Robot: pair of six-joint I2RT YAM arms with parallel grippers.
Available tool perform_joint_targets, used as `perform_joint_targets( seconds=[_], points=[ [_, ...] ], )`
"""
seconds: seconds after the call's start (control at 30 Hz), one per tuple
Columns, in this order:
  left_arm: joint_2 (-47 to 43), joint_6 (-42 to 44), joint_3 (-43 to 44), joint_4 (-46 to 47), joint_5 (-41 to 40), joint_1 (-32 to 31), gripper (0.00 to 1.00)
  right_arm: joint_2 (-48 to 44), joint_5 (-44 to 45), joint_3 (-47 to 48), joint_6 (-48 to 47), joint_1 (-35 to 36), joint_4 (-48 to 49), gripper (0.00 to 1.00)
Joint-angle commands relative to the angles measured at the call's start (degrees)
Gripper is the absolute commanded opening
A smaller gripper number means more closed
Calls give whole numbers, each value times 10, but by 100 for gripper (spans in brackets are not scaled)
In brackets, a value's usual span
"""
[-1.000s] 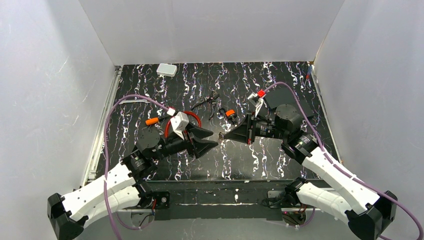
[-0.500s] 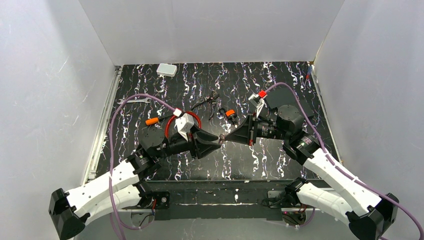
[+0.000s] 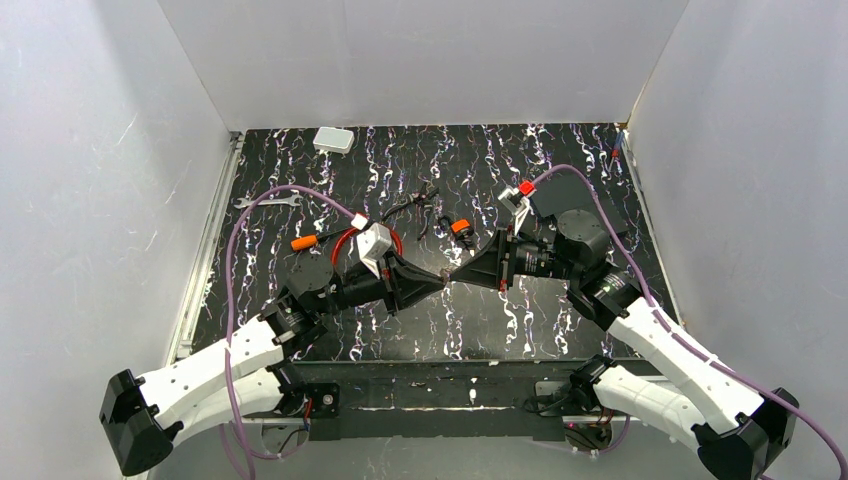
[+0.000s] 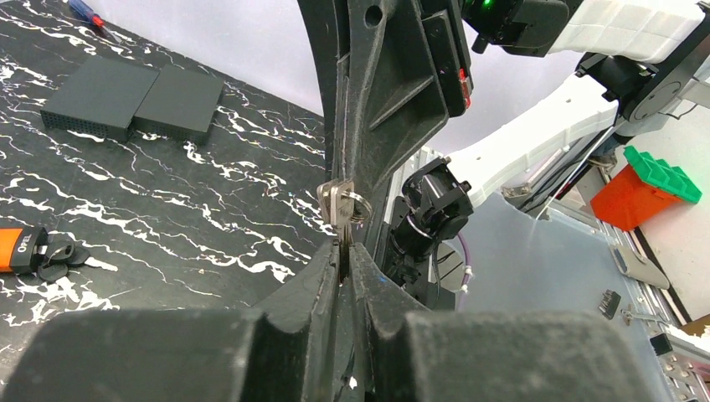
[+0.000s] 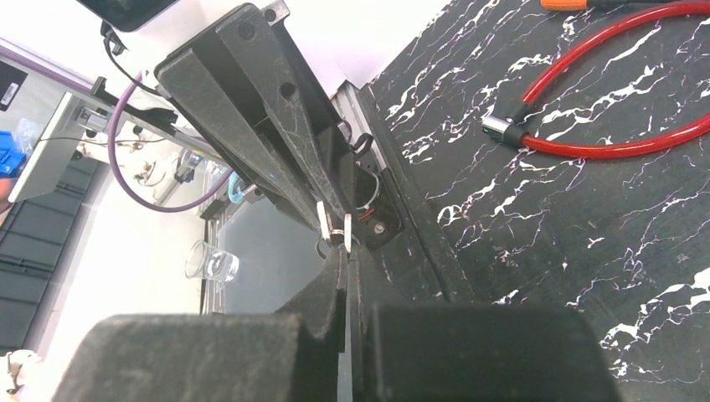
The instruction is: Unlock with the key
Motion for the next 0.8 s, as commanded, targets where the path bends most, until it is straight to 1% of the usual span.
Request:
perform_joint_targets(
  seconds=[0.0, 0.03, 0.1, 0.17, 0.33, 0.37, 0.4, 0.53, 0.67, 0.7, 0.73, 0.77],
  points=[
    [-9, 1, 4, 13, -8, 6, 8, -13, -16, 28, 0, 1, 31, 1],
    [-8, 1, 4, 13, -8, 5, 8, -13, -16, 28, -1, 1, 30, 1],
    [-8, 0, 4, 13, -8, 7, 5, -14, -16, 28, -3, 2, 27, 1],
    [-7, 0, 4, 13, -7, 7, 0, -14, -16, 28, -5, 1, 24, 1],
    [-13, -8, 2, 12, -16, 8, 0, -16, -8, 36, -25, 1, -1, 1],
    [-15, -11, 2, -2, -9, 9, 0, -14, 4, 49, -68, 1, -52, 1],
    [-16, -12, 2, -12, -7, 9, 0, -13, 7, 53, -78, 1, -63, 1],
    [-21, -21, 0, -53, -6, 10, 0, -6, 1, 59, -115, 1, -91, 1],
    [-19, -26, 13, -130, -7, 9, 0, 7, -11, 58, -147, 2, -111, 1],
    [-18, -28, 16, -148, -8, 10, 0, 11, -12, 57, -155, 1, -117, 6],
    [-18, -29, 18, -164, -11, 9, 0, 12, -11, 55, -162, 2, -121, 19],
    [-19, -30, 23, -180, -15, 10, 0, 12, -4, 52, -173, 1, -126, 35]
  ],
)
